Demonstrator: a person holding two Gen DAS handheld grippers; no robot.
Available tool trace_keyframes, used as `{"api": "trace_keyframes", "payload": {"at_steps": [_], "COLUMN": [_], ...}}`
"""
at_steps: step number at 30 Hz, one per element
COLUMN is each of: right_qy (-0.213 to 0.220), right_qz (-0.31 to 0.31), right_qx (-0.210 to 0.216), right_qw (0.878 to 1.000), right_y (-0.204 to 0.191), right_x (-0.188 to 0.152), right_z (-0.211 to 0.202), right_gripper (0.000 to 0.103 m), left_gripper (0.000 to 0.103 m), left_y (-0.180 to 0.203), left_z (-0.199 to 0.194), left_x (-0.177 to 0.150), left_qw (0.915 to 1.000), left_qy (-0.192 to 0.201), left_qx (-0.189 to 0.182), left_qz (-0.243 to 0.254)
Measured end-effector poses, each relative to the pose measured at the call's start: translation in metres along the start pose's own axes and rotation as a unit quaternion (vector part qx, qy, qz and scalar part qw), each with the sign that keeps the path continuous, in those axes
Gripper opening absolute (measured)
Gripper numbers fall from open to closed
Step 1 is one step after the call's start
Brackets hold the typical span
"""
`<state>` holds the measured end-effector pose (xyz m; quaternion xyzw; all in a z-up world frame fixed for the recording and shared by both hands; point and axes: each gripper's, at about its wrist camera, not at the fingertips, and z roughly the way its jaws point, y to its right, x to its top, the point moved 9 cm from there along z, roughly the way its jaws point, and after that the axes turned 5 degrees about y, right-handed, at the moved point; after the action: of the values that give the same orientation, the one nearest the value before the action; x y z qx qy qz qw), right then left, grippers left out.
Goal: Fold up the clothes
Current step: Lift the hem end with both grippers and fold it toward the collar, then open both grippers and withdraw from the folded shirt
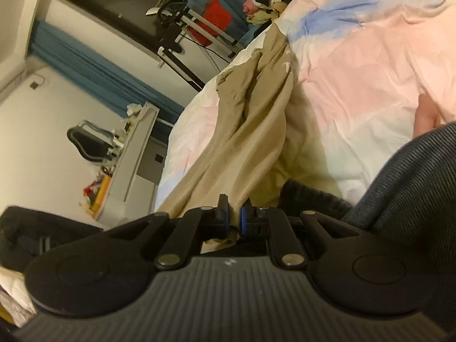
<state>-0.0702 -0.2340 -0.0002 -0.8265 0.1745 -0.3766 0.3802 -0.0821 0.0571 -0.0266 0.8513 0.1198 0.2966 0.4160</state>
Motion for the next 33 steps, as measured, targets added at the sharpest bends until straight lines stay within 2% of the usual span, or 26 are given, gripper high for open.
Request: {"api": "trace_keyframes", "payload": {"at_steps": [6, 10, 15, 21, 28, 31, 33], "right_qy": [0.020, 0.027, 0.040, 0.057, 0.031, 0.031, 0.033], "right_qz": [-0.003, -0.010, -0.010, -0.045, -0.083, -0.109, -0.126], "right_qx": [-0.009, -0.030, -0.057, -0.072, -0.096, -0.099, -0.100], "right_qw": [1.000, 0.999, 0.997, 0.995, 0.991, 0.989, 0.986], "right_y": [-0.004, -0.003, 0.013, 0.036, 0.072, 0.067, 0.062], "right_x": [0.058, 0.110, 0.158, 0.188, 0.179, 0.176, 0.175], "right_z": [0.042, 0.101, 0.169, 0.234, 0.287, 0.288, 0.287], "right_gripper": [0.011, 0.012, 0.012, 0.012, 0.013, 0.014, 0.015], "left_gripper": [0.007, 0.007, 0.007, 0.007, 0.011, 0.019, 0.057], "left_y": [0.027, 0.044, 0.033, -0.005, -0.048, -0.044, -0.039], "left_z": [0.068, 0.113, 0.178, 0.228, 0.279, 0.275, 0.270], "left_x": [0.073, 0.131, 0.191, 0.211, 0.227, 0.224, 0.221], "left_qw": [0.9971, 0.9902, 0.9821, 0.9750, 0.9654, 0.9593, 0.9541], "left_qy": [0.009, 0.031, 0.073, 0.086, 0.097, 0.101, 0.107], "left_qx": [0.051, 0.089, 0.123, 0.146, 0.171, 0.173, 0.175], "left_qz": [0.055, 0.103, 0.123, 0.144, 0.171, 0.199, 0.218]}}
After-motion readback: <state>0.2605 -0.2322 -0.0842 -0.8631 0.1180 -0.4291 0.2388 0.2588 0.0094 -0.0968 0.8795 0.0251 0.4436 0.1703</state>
